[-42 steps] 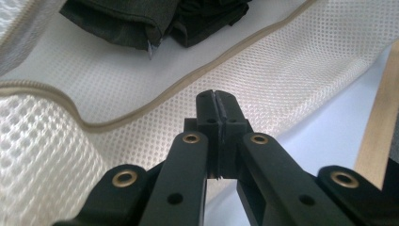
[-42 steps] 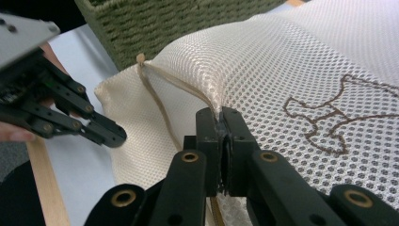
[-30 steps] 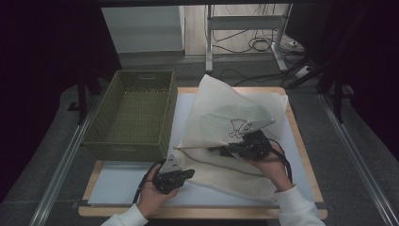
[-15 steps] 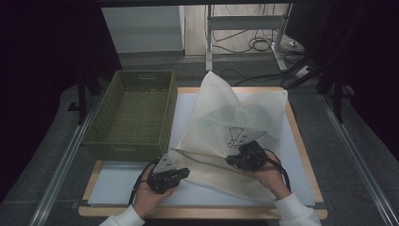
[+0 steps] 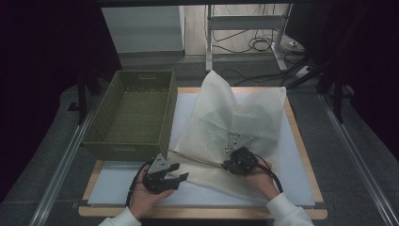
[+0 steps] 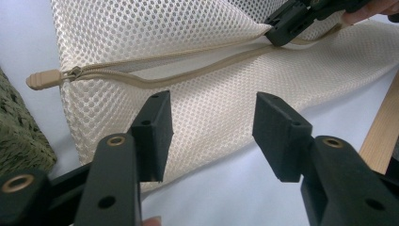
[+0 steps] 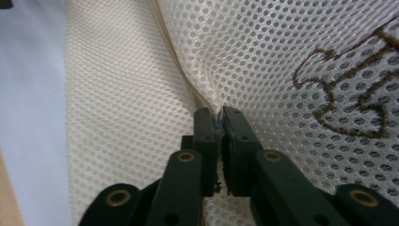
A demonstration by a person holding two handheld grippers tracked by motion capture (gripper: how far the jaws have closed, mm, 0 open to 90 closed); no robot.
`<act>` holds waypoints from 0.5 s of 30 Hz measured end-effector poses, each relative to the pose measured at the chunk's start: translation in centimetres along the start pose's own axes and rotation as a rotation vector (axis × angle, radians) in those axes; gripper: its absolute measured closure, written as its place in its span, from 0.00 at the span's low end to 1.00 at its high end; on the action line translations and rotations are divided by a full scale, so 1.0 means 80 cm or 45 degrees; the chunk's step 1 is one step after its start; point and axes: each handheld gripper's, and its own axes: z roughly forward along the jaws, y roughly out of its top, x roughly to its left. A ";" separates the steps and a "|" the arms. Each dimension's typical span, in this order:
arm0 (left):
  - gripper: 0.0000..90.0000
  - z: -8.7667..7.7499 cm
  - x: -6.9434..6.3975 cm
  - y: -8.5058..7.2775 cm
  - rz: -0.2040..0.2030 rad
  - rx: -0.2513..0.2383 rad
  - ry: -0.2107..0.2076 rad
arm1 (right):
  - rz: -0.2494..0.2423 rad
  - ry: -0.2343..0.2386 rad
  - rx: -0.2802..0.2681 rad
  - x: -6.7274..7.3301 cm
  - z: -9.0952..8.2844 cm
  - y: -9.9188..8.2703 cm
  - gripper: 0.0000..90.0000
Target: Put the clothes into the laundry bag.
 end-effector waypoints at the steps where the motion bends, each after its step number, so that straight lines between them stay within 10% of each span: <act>1: 0.51 0.000 0.000 0.000 0.002 0.003 -0.002 | -0.003 -0.003 0.003 0.000 0.001 -0.001 0.90; 15: 0.46 0.002 0.000 0.001 0.016 0.023 -0.011 | 0.035 -0.070 -0.128 0.007 -0.012 0.006 0.43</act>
